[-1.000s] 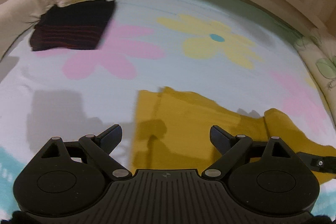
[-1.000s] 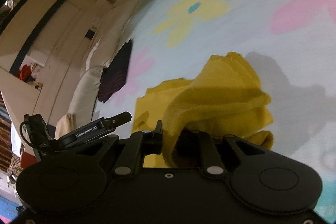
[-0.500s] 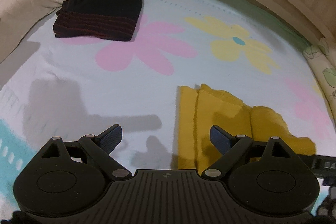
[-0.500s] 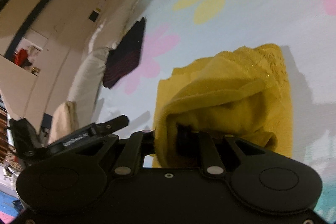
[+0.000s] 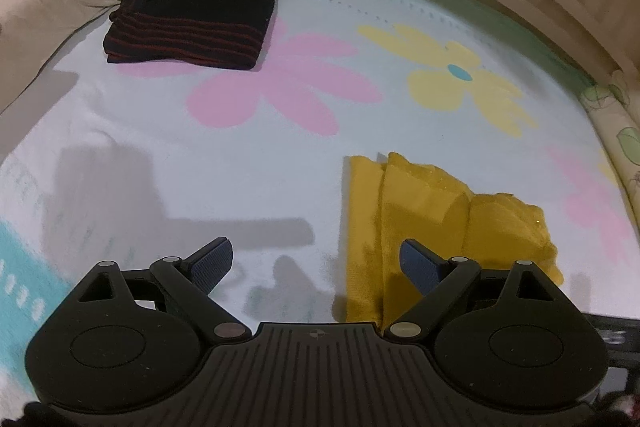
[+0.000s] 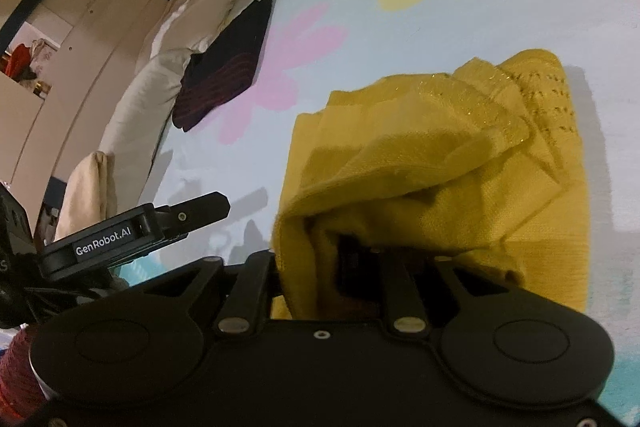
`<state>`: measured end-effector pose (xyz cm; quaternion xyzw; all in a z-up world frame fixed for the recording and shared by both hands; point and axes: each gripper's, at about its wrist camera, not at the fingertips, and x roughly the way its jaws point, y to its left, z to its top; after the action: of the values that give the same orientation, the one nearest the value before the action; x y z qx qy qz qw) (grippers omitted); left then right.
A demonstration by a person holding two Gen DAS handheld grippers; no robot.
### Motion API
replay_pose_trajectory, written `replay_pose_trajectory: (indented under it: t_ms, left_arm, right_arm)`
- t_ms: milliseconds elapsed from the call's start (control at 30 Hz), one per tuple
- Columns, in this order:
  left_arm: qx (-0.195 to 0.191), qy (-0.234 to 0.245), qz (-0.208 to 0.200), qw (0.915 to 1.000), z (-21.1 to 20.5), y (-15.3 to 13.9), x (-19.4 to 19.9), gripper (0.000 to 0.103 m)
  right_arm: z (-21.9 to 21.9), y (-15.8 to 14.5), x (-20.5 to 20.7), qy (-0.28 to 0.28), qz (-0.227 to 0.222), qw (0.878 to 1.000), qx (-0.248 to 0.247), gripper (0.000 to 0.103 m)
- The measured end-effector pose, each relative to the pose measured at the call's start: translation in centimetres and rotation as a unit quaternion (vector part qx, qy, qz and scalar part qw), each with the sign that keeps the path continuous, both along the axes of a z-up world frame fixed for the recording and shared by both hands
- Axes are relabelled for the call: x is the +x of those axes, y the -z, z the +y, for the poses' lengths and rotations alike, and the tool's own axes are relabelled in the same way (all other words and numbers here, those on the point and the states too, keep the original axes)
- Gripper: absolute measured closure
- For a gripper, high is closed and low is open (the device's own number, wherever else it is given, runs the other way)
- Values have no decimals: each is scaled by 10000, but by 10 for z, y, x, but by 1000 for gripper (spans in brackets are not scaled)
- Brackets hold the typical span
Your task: Fold small clothes
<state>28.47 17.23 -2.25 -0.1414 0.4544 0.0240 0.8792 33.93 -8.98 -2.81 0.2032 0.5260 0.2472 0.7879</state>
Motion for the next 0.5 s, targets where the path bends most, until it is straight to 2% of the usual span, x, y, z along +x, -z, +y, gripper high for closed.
replay_pose_trajectory:
  t_ms: [33, 100, 233, 400, 500]
  left_arm:
    - [-2, -7, -3, 10000, 2, 0, 0, 12]
    - [-15, -82, -20, 10000, 5, -1, 0, 12]
    - [-108, -316, -37, 9994, 18, -2, -1, 12]
    - [-26, -593, -63, 9982, 35, -5, -2, 12]
    - [9, -733, -128, 9972, 46, -11, -3, 12]
  right_arm:
    - [0, 0, 1, -38, 16, 9998, 191, 46]
    - [1, -4, 0, -147, -1, 9985, 521, 20]
    - [6, -12, -2, -325, -93, 9980, 535, 17]
    - [3, -11, -2, -193, 30, 9979, 618, 15]
    - [19, -16, -5, -273, -138, 9995, 88, 14]
